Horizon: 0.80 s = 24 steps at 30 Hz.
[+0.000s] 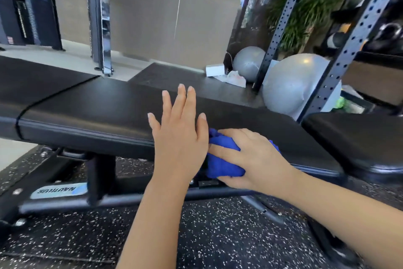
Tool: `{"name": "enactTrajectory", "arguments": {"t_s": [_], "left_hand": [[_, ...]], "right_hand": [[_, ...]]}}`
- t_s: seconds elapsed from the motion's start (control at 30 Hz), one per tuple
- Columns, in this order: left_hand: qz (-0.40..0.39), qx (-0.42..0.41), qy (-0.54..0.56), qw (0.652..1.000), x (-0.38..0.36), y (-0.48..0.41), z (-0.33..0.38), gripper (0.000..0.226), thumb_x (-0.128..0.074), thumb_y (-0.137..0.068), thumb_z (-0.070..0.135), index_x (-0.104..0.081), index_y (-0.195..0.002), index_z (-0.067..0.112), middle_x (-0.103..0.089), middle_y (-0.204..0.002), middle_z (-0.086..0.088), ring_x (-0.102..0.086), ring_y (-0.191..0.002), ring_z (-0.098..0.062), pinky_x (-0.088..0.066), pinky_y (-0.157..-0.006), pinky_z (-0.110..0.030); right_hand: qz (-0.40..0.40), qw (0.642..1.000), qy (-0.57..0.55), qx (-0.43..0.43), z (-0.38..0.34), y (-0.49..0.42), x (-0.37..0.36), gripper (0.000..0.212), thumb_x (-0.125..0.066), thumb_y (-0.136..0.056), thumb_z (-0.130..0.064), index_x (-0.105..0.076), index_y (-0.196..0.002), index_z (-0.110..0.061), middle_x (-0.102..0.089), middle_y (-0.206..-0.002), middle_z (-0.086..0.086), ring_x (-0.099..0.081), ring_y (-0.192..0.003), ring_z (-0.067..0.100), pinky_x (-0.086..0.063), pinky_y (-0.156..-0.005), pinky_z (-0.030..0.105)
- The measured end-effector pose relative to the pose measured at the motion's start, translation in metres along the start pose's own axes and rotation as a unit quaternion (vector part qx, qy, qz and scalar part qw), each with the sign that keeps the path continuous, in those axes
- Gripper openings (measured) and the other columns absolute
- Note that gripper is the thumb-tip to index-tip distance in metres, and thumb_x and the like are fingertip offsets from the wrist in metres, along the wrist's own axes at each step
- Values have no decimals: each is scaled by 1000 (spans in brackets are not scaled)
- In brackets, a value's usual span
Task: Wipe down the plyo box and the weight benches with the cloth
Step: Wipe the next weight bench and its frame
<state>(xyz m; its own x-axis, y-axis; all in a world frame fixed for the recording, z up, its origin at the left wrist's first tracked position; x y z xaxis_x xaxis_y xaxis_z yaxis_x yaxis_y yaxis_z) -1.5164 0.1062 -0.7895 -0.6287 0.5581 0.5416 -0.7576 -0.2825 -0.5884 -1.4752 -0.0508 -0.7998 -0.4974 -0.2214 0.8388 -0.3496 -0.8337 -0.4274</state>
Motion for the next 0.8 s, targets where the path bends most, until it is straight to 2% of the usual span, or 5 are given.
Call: {"name": "enactTrajectory", "arguments": {"t_s": [0.23, 0.37, 0.57, 0.7, 0.8], "left_hand": [[-42, -78, 4, 996, -37, 5, 46, 63, -19, -87, 39, -20, -147, 19, -13, -155, 6, 1, -143, -18, -2, -110, -53], [-52, -161, 2, 986, -57, 15, 66, 66, -15, -87, 44, -31, -144, 14, -26, -152, 2, -9, -142, -21, -8, -108, -56], [-58, -256, -31, 964, -79, 31, 79, 51, -31, -89, 30, -49, -131, 8, -48, -138, -7, -35, -133, -25, -21, -102, -52], [-50, -298, -4, 953, -85, 45, 83, 44, -34, -90, 24, -56, -124, 7, -52, -134, -5, -34, -130, -18, -22, -103, -48], [-24, -321, 18, 947, -84, 48, 82, 36, -39, -89, 21, -63, -113, 7, -56, -130, -5, -38, -127, -18, -26, -106, -42]], "right_hand": [[-81, 994, -28, -61, 61, 75, 33, 59, -58, -76, -51, -43, -131, -33, -56, -125, 8, -57, -99, 26, -48, -88, 37], [-127, 985, -75, -93, 75, 83, 48, 75, -59, -75, -54, -33, -141, -32, -49, -134, 4, -50, -115, 22, -35, -101, 29], [-47, 976, -124, -174, 74, 94, 50, 94, -78, -62, -50, -30, -134, -13, -35, -146, 2, -29, -133, 6, 0, -114, 34], [76, 979, -67, -175, 74, 107, 52, 70, -67, -59, -62, -38, -104, -19, -52, -125, 12, -39, -122, 9, -15, -108, 44], [138, 976, -19, -165, 72, 118, 43, 58, -59, -68, -64, -45, -101, -18, -58, -109, 7, -48, -106, 18, -29, -105, 44]]}}
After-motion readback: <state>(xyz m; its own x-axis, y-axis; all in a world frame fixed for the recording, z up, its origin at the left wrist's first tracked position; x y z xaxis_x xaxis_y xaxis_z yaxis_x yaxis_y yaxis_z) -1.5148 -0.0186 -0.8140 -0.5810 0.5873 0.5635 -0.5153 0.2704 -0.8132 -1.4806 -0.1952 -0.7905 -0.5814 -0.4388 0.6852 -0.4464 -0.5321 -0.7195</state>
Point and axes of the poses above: each hand's wrist, its own y-axis away from the middle knuckle, its own x-axis out of the back of the hand, z = x × y, the point moved 2 cm from there along -y, towards the middle knuckle
